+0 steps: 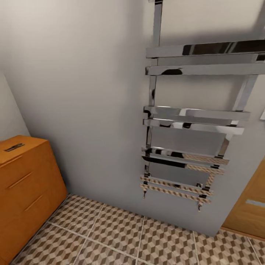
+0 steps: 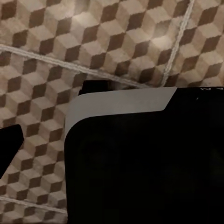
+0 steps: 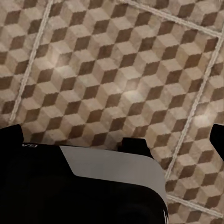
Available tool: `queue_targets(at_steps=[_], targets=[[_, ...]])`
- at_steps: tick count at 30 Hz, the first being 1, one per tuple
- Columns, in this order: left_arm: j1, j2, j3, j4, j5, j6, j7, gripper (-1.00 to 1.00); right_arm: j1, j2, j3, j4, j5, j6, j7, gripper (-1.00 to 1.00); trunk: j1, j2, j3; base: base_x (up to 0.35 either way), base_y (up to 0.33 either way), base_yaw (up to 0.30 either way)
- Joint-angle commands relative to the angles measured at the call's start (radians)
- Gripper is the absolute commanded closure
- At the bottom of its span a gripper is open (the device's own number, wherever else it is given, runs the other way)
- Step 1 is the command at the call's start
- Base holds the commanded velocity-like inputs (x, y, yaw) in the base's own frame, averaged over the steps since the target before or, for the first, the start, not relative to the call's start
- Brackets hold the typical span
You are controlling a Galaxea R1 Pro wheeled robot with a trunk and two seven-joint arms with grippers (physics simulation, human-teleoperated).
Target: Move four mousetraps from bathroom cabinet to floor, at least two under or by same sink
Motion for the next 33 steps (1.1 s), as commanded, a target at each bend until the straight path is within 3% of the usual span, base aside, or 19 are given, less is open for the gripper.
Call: queue_targets(at_steps=[1, 33], targets=[[0.0, 0.0, 0.0, 0.0, 0.0, 0.0, 0.0, -1.0, 0.0, 0.0, 0.0, 0.0, 0.0, 0.0, 0.0, -1.0, 0.0, 0.0, -0.001, 0.0, 0.0, 0.285], [0.0, 0.0, 0.004, 0.0, 0.006, 0.0, 0.0, -1.0, 0.0, 0.0, -0.001, 0.0, 0.0, 0.0, 0.0, -1.0, 0.0, 0.0, -0.02, 0.0, 0.0, 0.285]])
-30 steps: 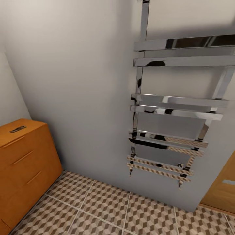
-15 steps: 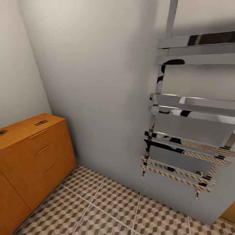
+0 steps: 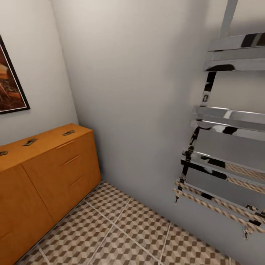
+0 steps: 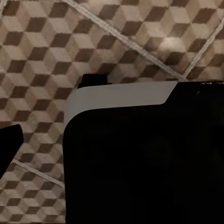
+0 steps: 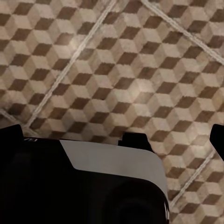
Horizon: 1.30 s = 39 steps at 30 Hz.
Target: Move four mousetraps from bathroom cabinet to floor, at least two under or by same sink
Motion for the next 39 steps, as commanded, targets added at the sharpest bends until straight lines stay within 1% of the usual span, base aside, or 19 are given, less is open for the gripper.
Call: queue_targets(at_steps=[1, 7, 8, 11, 12, 15, 23, 27, 33, 39], targets=[[0.0, 0.0, 0.001, -0.001, 0.001, 0.0, 0.0, -1.0, 0.0, 0.0, 0.0, 0.0, 0.0, 0.0, 0.0, -1.0, 0.0, 0.0, -0.001, 0.0, 0.0, 0.285], [0.0, -0.005, 0.003, -0.011, 0.002, -0.009, -0.003, -1.0, 0.0, 0.0, -0.002, -0.001, -0.001, 0.0, 0.0, -1.0, 0.0, 0.0, -0.004, 0.0, 0.0, 0.285], [0.0, -0.014, 0.005, -0.007, 0.004, -0.068, -0.004, -1.0, -0.001, 0.0, -0.004, -0.001, -0.002, 0.0, 0.0, -1.0, 0.0, 0.0, -0.005, 0.0, 0.0, 0.285], [0.0, -0.015, 0.005, -0.005, 0.013, -0.091, -0.004, -1.0, 0.0, 0.0, -0.004, -0.001, -0.002, 0.001, 0.001, -1.0, 0.0, 0.0, -0.007, 0.0, 0.0, 0.285], [0.0, -0.016, 0.005, -0.004, 0.022, -0.1, -0.004, -1.0, 0.0, 0.0, -0.004, -0.001, -0.003, 0.001, 0.001, -1.0, 0.0, 0.0, -0.007, 0.0, 0.0, 0.285], [0.0, -0.016, 0.004, -0.001, 0.035, -0.109, -0.005, -1.0, -0.001, 0.0, -0.005, -0.002, -0.002, 0.001, 0.001, -1.0, 0.0, 0.0, -0.009, 0.0, 0.0, 0.285], [0.0, -0.012, 0.007, -0.003, 0.047, -0.114, -0.004, -1.0, 0.0, 0.0, -0.004, -0.003, 0.0, 0.003, 0.002, -1.0, 0.0, 0.0, -0.014, 0.0, 0.0, 0.285], [0.0, -0.001, 0.029, -0.008, 0.063, -0.118, -0.004, -1.0, 0.0, 0.0, -0.005, -0.01, -0.001, 0.004, 0.002, -1.0, 0.0, 0.0, -0.016, 0.0, 0.0, 0.285], [0.0, 0.0, 0.038, -0.001, 0.068, -0.121, -0.005, -1.0, 0.0, 0.003, -0.007, -0.008, -0.003, 0.006, 0.002, -1.0, 0.0, 0.0, -0.017, 0.0, 0.0, 0.285], [0.0, 0.003, 0.037, 0.001, 0.066, -0.12, -0.005, -1.0, 0.0, 0.006, -0.007, -0.004, -0.002, 0.005, 0.002, -1.0, 0.0, 0.0, -0.018, 0.0, 0.0, 0.285]])
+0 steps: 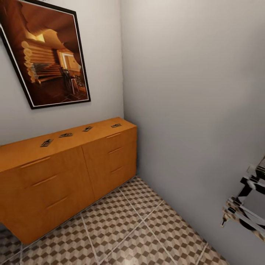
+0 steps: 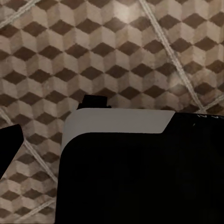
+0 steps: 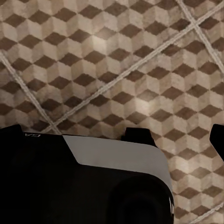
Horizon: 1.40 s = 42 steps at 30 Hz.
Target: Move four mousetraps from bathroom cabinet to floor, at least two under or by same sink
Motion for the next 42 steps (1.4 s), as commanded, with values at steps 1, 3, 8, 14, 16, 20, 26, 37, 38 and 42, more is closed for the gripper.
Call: queue_targets(at_steps=[1, 3, 8, 14, 16, 20, 26, 37, 38, 42], targets=[[0.0, 0.0, 0.001, 0.0, 0.001, 0.0, 0.0, -1.0, 0.0, 0.0, 0.0, 0.0, 0.0, 0.0, 0.0, -1.0, 0.0, 0.0, 0.0, 0.0, 0.0, 0.285], [0.0, 0.002, 0.003, 0.0, 0.002, 0.001, 0.0, -1.0, 0.0, 0.001, 0.001, 0.001, 0.0, 0.0, 0.0, -1.0, 0.0, 0.0, 0.0, 0.0, 0.0, 0.285], [0.0, 0.005, 0.006, -0.002, 0.003, 0.002, 0.001, -1.0, 0.0, 0.0, 0.002, 0.001, 0.0, -0.003, 0.0, -1.0, 0.0, 0.0, 0.0, 0.0, 0.0, 0.285], [0.0, 0.004, 0.004, -0.005, 0.002, -0.001, 0.001, -1.0, 0.0, -0.002, 0.001, 0.001, 0.0, -0.002, -0.001, -1.0, 0.0, 0.0, 0.0, 0.0, 0.0, 0.285], [0.0, 0.005, 0.003, -0.005, 0.001, -0.001, 0.001, -1.0, 0.0, -0.002, 0.001, 0.0, 0.0, -0.002, 0.0, -1.0, 0.0, 0.0, 0.0, 0.0, 0.0, 0.285], [0.0, 0.006, 0.002, -0.009, 0.0, -0.002, 0.001, -1.0, 0.0, -0.001, 0.001, 0.001, 0.0, -0.002, 0.0, -1.0, 0.0, 0.0, 0.0, 0.0, 0.0, 0.285], [0.0, 0.007, 0.002, -0.013, 0.0, -0.002, 0.002, -1.0, 0.0, -0.001, 0.0, 0.001, 0.0, -0.002, 0.0, -1.0, 0.0, 0.0, 0.0, 0.0, 0.0, 0.285], [0.0, 0.01, 0.001, -0.016, -0.008, -0.002, 0.002, -1.0, 0.0, -0.005, 0.007, 0.002, 0.008, -0.004, 0.004, -1.0, 0.0, 0.0, 0.0, 0.0, 0.0, 0.154], [0.0, 0.01, 0.0, -0.016, -0.008, -0.002, 0.002, -1.0, 0.0, -0.006, 0.009, 0.002, 0.01, -0.004, 0.005, -1.0, 0.0, 0.0, 0.0, 0.0, 0.0, 0.013], [0.0, 0.009, 0.0, -0.016, -0.009, -0.002, 0.004, -1.0, 0.0, -0.006, 0.014, 0.003, 0.015, -0.001, 0.007, -1.0, 0.0, 0.0, 0.0, 0.0, 0.0, 0.003]])
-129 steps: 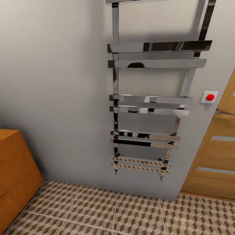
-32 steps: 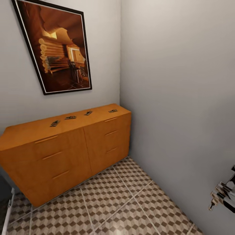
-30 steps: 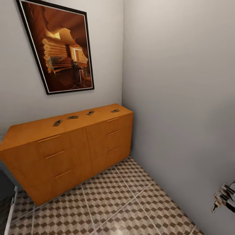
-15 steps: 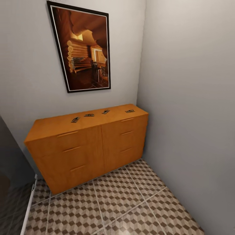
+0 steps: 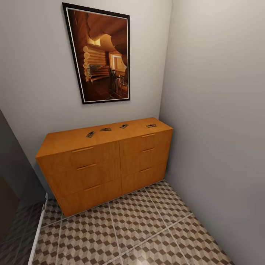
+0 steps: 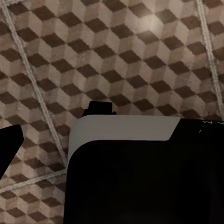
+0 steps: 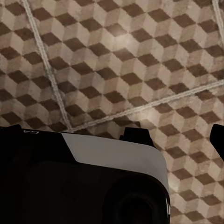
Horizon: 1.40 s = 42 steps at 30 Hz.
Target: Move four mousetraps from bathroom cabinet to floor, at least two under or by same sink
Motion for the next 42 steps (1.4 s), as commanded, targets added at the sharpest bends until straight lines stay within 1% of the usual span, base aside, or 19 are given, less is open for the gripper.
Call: queue_targets(at_steps=[1, 15, 19, 42], targets=[[0.0, 0.0, 0.0, 0.0, 0.0, 0.0, 0.0, -1.0, 0.0, 0.0, 0.0, 0.0, 0.0, 0.0, 0.0, -1.0, 0.0, 0.0, 0.0, 0.0, 0.0, 0.001], [0.0, -0.002, -0.002, -0.001, 0.001, 0.001, -0.002, -1.0, 0.0, 0.001, -0.003, 0.0, -0.009, 0.003, -0.001, -1.0, 0.0, 0.0, 0.0, 0.0, 0.0, 0.0], [0.0, -0.002, -0.002, -0.001, 0.001, 0.001, -0.002, -1.0, 0.0, 0.001, -0.003, 0.0, -0.007, 0.003, -0.002, -1.0, 0.0, 0.0, 0.0, 0.095, -0.064, 0.0], [0.0, -0.002, -0.005, 0.001, 0.0, 0.002, -0.002, -1.0, -0.001, 0.005, -0.003, 0.0, -0.006, 0.002, -0.006, -1.0, 0.0, 0.0, 0.0, 0.25, -0.219, 0.0]])
